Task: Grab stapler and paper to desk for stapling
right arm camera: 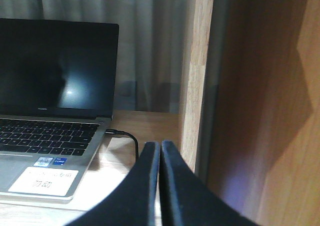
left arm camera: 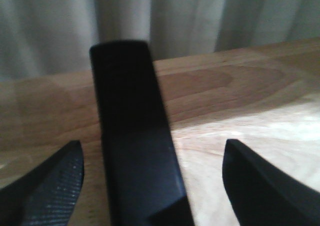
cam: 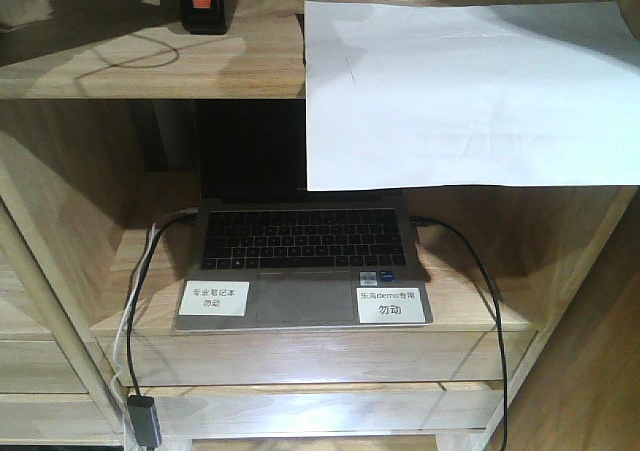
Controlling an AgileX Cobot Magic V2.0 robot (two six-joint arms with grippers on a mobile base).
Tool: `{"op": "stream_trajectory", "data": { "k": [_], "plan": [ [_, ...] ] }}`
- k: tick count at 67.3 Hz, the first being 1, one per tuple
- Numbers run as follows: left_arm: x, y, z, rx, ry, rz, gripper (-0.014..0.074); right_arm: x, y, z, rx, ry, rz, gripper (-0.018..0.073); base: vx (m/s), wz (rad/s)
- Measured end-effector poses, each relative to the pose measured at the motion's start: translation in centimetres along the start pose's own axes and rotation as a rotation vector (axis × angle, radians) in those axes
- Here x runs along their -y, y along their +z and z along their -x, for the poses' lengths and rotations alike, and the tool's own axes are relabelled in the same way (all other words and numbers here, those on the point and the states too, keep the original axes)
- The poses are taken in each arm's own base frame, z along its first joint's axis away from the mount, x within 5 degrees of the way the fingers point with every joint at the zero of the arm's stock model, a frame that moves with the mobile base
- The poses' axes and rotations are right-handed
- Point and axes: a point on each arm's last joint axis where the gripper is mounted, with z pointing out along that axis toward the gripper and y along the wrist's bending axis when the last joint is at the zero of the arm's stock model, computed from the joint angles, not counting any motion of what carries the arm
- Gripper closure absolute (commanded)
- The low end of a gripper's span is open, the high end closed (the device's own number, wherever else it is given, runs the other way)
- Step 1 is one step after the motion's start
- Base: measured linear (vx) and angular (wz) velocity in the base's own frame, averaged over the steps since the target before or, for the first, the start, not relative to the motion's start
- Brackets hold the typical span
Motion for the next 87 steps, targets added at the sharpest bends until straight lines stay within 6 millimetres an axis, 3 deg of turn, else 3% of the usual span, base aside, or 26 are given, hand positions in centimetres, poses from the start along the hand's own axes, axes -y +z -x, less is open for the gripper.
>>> {"op": "stream_trajectory", "data": {
  "k": [21, 39, 54, 75, 87],
  "plan": [
    [-0.5, 1.0, -0.1, 0.004, -0.022, 0.001, 0.0279, 0.0, 0.0, 0.0, 0.000, 0.000, 0.000, 0.0568, 0.00, 0.00],
    [-0.5, 1.0, -0.1, 0.013, -0.023, -0.003, 0.0605, 0.0, 0.0, 0.0, 0.000, 0.000, 0.000, 0.0568, 0.00, 0.00],
    [-0.6, 0.3, 0.2, 0.012, -0.026, -0.001, 0.0604, 0.0, 0.0, 0.0, 0.000, 0.000, 0.000, 0.0568, 0.00, 0.00],
    [-1.1, -6.6, 2.0, 0.047, 0.044, -0.051, 0.0604, 0.0, 0.0, 0.0, 0.000, 0.000, 0.000, 0.0568, 0.00, 0.00],
    [-1.6, -9.6, 0.5, 0.054, 0.080, -0.082, 0.0604, 0.0, 0.0, 0.0, 0.000, 0.000, 0.000, 0.0568, 0.00, 0.00]
  ]
}}
